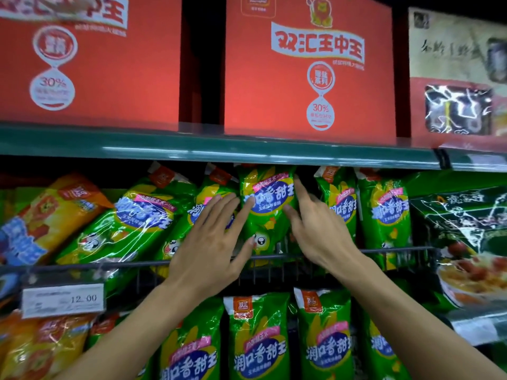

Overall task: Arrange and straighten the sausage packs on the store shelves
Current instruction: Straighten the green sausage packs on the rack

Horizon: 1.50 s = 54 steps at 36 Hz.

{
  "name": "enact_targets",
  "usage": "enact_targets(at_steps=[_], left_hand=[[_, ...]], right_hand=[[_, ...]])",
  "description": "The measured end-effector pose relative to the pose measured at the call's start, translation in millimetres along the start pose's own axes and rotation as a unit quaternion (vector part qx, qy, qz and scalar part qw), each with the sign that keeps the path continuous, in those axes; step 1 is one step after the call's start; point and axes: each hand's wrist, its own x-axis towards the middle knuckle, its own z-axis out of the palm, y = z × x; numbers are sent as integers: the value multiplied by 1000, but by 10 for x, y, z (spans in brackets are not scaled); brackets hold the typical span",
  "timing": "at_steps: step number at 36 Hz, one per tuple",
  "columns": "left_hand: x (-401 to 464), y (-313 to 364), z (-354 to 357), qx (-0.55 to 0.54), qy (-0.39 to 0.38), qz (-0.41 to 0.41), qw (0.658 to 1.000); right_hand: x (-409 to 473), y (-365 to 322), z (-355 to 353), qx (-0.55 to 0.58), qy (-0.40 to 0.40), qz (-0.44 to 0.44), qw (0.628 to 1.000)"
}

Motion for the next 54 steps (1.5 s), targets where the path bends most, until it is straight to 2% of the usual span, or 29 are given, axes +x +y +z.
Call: enact_targets(at_steps=[3, 10, 14, 16, 18, 20, 23, 33, 37, 39, 42, 44, 49, 54], left_hand=[[8, 5, -13, 5, 1, 1, 1000], [24, -8, 18, 38, -43, 26, 998], [19, -12, 10, 46, -55, 26, 997], [17, -8, 3, 48, -59, 25, 997], [14, 2, -12, 51, -59, 22, 997], [13, 17, -28, 48, -55, 23, 997], [19, 36, -23, 47, -53, 33, 997], [31, 43, -3, 57, -77, 25, 995], [33, 39, 3, 59, -88, 25, 994], [31, 33, 2, 61, -92, 26, 994], [34, 29, 8, 63, -94, 24, 993], [32, 35, 14, 65, -90, 21, 994], [32, 33, 17, 70, -85, 22, 994], [31, 41, 19, 70, -79, 23, 994]], right_hand=[[81, -1, -56, -53, 11, -27, 998], [-11, 143, -57, -122, -103, -4, 987], [-50, 205, -20, -131, -105, -28, 985], [-125, 202, -17, -101, -104, -28, 989], [-261, 196, 12, -52, -86, -35, 994], [-416, 196, 69, -21, -27, -87, 996], [-498, 293, 231, -37, 44, -159, 986], [-442, 349, 418, -80, -2, -140, 987], [-453, 356, 380, -45, -6, -158, 986], [-479, 381, 333, -3, 30, -164, 986], [-520, 433, 305, 56, 134, -166, 975], [-518, 452, 295, 71, 148, -142, 976], [-485, 524, 360, 2, 72, -126, 989], [-342, 492, 227, 46, 11, -125, 991]])
